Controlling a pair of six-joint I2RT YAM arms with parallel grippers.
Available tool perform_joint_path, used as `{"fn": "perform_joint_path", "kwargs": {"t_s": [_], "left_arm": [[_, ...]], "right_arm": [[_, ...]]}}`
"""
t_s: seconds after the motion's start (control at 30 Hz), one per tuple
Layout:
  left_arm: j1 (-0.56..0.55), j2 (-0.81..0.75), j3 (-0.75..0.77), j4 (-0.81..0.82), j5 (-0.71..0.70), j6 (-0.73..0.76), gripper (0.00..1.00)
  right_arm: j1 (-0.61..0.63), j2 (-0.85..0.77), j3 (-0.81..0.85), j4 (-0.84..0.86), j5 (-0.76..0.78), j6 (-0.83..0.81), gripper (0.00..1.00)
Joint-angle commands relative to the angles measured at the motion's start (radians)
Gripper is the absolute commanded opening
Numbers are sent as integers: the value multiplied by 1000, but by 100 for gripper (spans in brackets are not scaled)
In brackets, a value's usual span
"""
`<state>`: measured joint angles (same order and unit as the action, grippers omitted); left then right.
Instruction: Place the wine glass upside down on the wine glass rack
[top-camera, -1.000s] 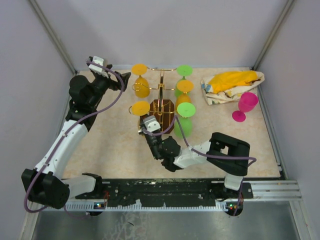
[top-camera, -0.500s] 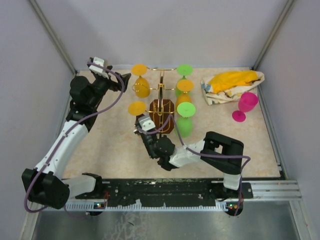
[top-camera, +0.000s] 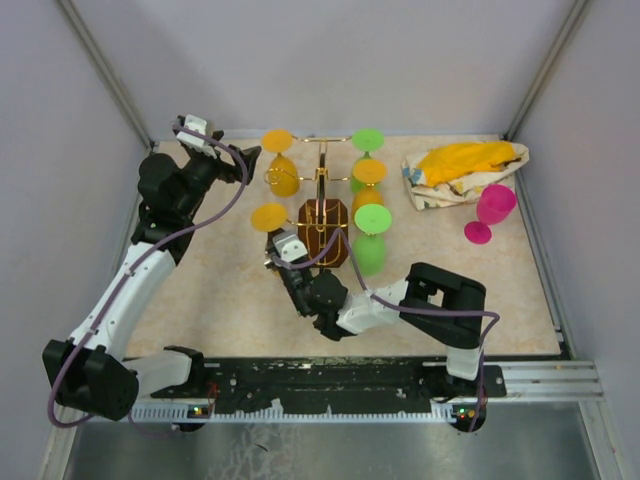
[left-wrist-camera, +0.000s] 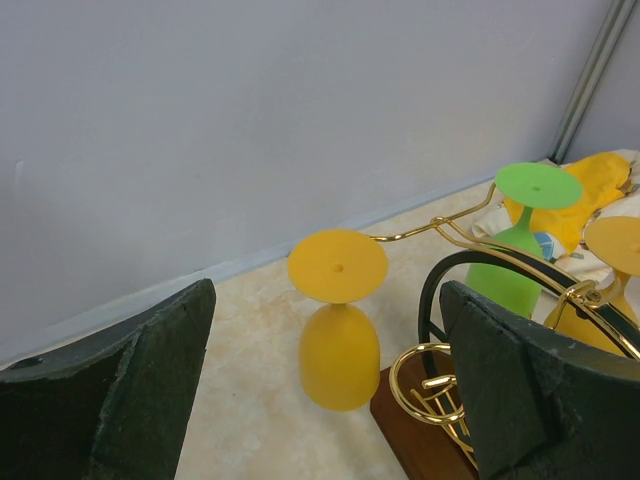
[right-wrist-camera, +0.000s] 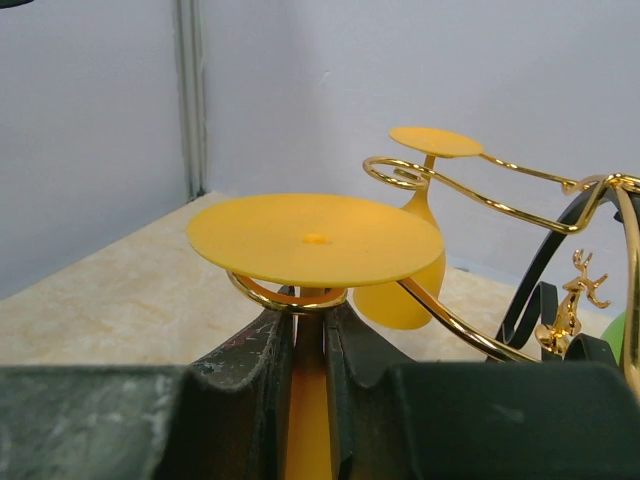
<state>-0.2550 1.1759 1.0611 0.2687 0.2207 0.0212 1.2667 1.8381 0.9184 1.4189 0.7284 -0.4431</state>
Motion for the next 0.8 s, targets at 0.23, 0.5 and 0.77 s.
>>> {"fn": "perform_joint_path", "kwargs": {"t_s": [0.23,0.5,0.77], "left_arm": [[7,-28,-18,32,3,-10,99],[7,-32,-24,35,8,-13,99],[7,-30,-23,40,17,-17,99]], "right_arm": [[8,-3,50,-10,-126,44,16],[8,-15,53,-75,-183,71,19],[8,-9,56,-41,-112,41,19]]}}
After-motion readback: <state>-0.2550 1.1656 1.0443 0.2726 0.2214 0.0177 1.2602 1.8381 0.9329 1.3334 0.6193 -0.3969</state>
